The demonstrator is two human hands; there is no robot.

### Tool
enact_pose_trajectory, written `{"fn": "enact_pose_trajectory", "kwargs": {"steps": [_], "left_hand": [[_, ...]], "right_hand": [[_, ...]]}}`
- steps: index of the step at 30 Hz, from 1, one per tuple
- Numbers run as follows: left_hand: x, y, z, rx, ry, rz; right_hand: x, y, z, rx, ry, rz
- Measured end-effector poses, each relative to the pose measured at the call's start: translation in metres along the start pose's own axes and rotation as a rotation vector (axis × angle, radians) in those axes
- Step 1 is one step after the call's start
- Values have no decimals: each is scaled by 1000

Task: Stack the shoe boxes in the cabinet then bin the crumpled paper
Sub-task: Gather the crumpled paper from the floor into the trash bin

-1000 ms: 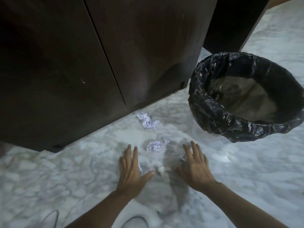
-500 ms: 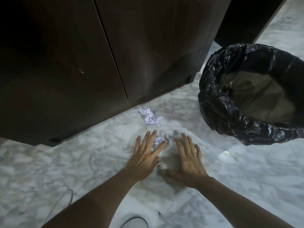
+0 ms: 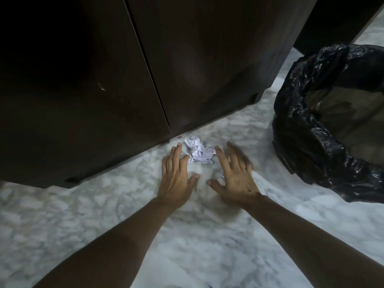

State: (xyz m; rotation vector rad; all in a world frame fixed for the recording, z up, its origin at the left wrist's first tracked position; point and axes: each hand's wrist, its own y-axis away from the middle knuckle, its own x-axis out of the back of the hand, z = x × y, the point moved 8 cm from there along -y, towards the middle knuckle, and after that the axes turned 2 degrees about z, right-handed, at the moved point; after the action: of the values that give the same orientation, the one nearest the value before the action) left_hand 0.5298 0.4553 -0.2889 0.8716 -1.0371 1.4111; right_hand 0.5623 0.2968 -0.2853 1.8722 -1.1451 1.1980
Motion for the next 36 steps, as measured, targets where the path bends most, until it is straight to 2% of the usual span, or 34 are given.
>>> {"fn": "enact_pose_trajectory", "kwargs": {"steps": [4, 7, 11, 16, 19, 23, 28, 36], "left_hand": [[4, -25, -4, -82, -17, -17], [4, -40, 0, -172, -69, -84], [-1, -45, -1, -179, -28, -188], [3, -29, 0, -182, 47, -60], [3, -10, 2, -142, 20, 24], [4, 8, 3, -55, 6, 22], [11, 19, 12, -54, 28, 44], [15, 47, 4, -53, 94, 118]], "right_hand": [[4, -24, -11, 110, 8, -52], [3, -30, -12, 150, -16, 36], [4, -21, -2, 189, -60, 173], [6, 2, 7, 198, -93, 301], [1, 9, 6, 177, -132, 260], [-3, 9, -9, 181, -149, 200], [-13, 0, -14, 139, -100, 130], [-7, 10, -19, 178, -77, 290]]}}
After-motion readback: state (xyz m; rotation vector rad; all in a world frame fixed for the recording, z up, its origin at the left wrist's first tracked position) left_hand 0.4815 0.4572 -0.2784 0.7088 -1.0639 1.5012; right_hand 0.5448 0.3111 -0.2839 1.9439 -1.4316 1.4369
